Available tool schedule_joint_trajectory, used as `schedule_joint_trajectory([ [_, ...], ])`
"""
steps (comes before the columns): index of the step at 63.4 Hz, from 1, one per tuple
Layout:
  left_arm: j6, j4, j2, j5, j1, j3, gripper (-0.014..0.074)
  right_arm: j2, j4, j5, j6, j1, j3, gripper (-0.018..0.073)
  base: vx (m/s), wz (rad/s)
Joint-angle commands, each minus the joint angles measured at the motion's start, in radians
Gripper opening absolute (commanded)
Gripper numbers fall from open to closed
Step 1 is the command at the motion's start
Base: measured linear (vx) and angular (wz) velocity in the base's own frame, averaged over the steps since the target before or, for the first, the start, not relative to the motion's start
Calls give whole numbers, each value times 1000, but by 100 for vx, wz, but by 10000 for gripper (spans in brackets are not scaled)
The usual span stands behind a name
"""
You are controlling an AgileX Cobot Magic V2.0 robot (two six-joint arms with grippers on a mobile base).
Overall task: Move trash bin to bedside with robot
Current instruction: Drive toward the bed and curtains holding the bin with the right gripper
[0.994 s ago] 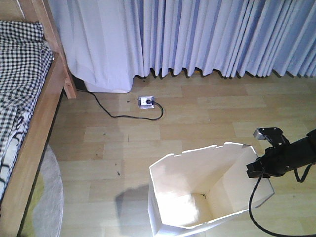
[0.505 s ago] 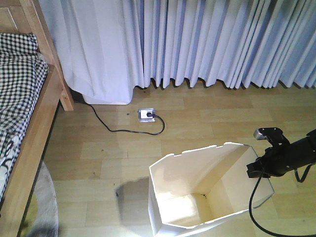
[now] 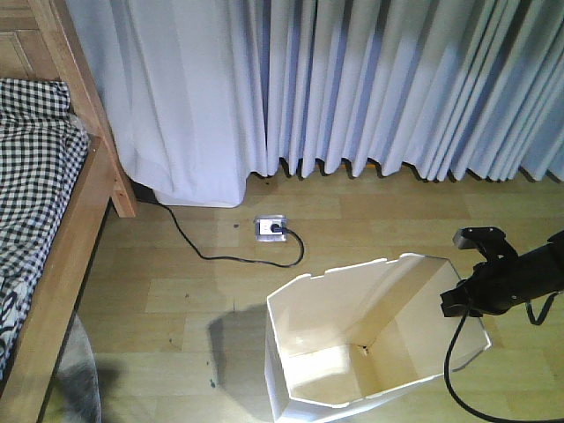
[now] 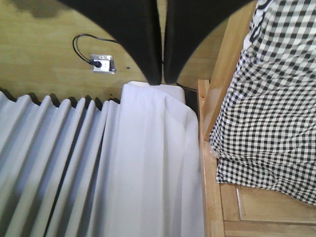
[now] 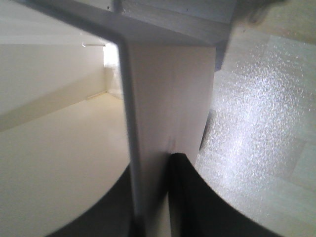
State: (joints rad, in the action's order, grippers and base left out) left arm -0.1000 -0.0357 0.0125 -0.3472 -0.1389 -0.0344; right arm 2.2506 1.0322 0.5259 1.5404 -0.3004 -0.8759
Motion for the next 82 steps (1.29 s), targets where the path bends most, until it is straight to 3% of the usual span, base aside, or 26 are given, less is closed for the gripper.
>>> schedule_joint_trajectory([
  [1, -4, 2, 14, 66, 3, -3, -6, -71, 52, 177, -5, -5, -11, -5, 18, 7],
  [82, -4, 2, 14, 66, 3, -3, -6, -71, 52, 178, -5, -5, -11, -5, 14, -1],
])
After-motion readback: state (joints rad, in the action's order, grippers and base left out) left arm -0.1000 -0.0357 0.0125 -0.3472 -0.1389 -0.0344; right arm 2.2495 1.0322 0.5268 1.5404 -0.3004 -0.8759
